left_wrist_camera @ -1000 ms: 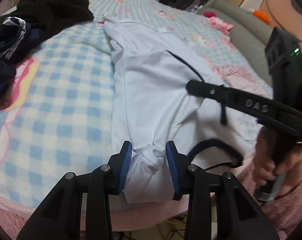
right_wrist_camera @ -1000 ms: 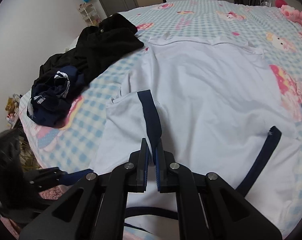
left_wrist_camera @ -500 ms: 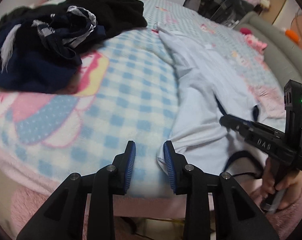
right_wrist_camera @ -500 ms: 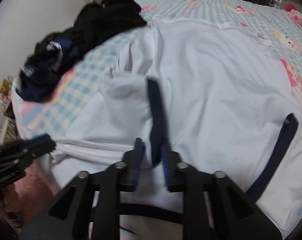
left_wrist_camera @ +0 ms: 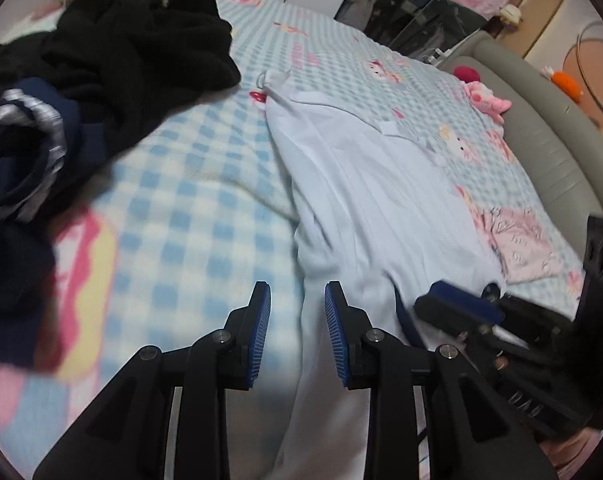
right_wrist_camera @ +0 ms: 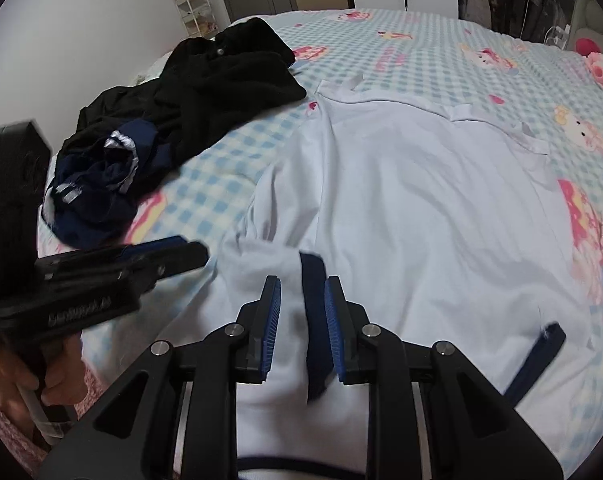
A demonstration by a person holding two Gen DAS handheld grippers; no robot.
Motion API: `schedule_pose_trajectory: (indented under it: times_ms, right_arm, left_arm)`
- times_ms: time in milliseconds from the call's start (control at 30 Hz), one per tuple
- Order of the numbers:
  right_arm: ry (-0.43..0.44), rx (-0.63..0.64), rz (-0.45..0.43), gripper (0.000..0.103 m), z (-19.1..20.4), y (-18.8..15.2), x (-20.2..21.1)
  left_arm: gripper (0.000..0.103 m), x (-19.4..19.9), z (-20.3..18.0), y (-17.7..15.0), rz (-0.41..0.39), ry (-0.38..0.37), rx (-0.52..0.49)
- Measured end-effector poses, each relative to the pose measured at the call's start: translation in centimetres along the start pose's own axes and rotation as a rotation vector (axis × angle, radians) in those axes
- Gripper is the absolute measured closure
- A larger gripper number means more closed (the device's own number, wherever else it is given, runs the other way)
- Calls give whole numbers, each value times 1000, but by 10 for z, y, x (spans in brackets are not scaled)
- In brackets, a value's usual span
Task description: Fold clothes
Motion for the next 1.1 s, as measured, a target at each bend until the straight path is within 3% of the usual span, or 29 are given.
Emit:
schedule_pose_trajectory:
  times_ms: [100,200,267,367,467,533,633,700,733,767,900,967,1000,1033,1100]
  right_arm:
    - [-24,-15,5,81,-9,6,-13]
    - [-50,-57,10,81,-25,11,-21]
    - [-56,-92,40,81,-38,13,-31]
    - [-33,-91,126,81,-46,11,-56]
    - [-36,-66,175,81,-47,7,-76]
    - [-62,-64,162,83,-51,5,-76]
    - [-100,-61,143,84,-57,2,-75]
    - [-165,-74,131,88,-64,1,-70]
    - [-154,-106,112,92,-67,4,-62]
    - [-144,-139,94,86,-70,7,-54]
    - [73,-238,23,82,-80,28,-7]
    - [57,-228,-17,79,-97,45,18]
    - [24,-231,-21,75,-113,52,23]
    - [-9,-234,-25,64,-129,60,28]
    - [-115,-242,3,60,-172,68,22]
  left_arm:
    - [73,-16,6,15,21,-64,60]
    - [73,-35,5,25,79,-92,45]
    - [75,-53,-1,22,157,-60,-22]
    - [84,-69,-5,15,213,22,-75]
    - [92,-73,0,12,218,89,-89]
    - [94,-72,3,9,209,149,-121]
    - [94,-70,8,6,210,155,-106]
    - [92,-65,7,8,201,143,-91]
    - [92,-61,5,10,190,123,-86]
    - [92,-58,4,15,181,93,-88]
    - [92,-54,-3,38,160,28,-87]
    - [92,-59,-2,53,157,45,-90]
    - [92,-64,-1,60,157,60,-91]
    - [92,-71,0,67,158,72,-84]
    - [92,-85,6,81,158,80,-65]
Point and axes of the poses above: each gripper's, at about its wrist camera, not at the fingertips, and x roughly against the way its jaws point, z to its left, y to its top, the point moved 1 cm from there along -x, roughly the way its jaws point, and after that the axes turned 12 degrees about -z, right-handed, at the moved point
